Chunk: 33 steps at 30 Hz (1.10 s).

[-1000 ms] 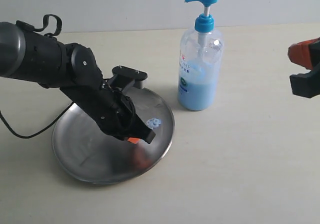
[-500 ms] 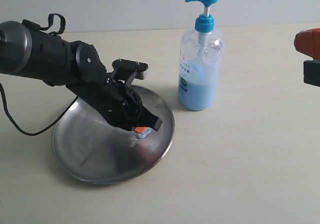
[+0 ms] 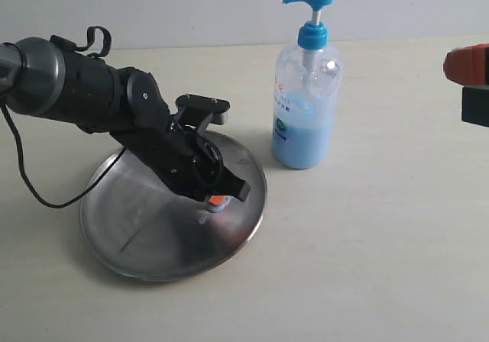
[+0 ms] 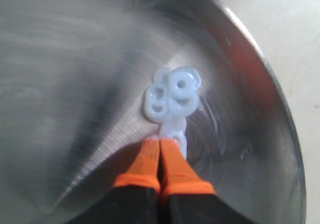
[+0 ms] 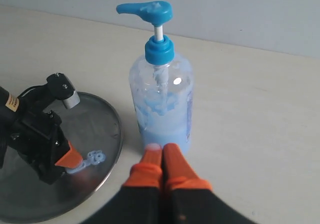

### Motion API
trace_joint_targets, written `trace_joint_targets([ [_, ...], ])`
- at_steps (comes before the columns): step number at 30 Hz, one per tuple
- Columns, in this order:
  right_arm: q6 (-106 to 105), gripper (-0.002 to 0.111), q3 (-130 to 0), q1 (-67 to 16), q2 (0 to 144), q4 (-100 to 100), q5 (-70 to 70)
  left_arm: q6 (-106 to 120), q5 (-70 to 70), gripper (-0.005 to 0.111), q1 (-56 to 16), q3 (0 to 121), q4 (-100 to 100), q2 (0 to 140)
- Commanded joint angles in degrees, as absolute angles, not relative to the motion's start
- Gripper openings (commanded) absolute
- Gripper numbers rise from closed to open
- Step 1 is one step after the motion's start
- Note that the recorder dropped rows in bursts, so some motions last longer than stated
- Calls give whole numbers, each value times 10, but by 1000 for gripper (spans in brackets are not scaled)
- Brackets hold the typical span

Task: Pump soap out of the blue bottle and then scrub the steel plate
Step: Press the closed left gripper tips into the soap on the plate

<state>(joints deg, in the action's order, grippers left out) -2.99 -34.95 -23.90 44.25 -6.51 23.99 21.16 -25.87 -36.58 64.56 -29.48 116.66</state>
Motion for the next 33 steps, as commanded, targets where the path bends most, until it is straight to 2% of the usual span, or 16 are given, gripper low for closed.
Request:
trace_joint_targets([
  [1, -31, 0, -346, -240, 440, -67, 236, 208, -250, 0, -366, 646, -298, 1180],
  [18, -31, 0, -346, -240, 440, -71, 236, 208, -261, 0, -366, 723, -359, 1237],
  [26, -31, 0, -346, -240, 440, -71, 237, 223, -362, 0, -366, 766, -365, 1245],
  [33, -31, 0, -346, -240, 440, -71, 237, 198, -397, 0, -366, 769, -299, 1245],
])
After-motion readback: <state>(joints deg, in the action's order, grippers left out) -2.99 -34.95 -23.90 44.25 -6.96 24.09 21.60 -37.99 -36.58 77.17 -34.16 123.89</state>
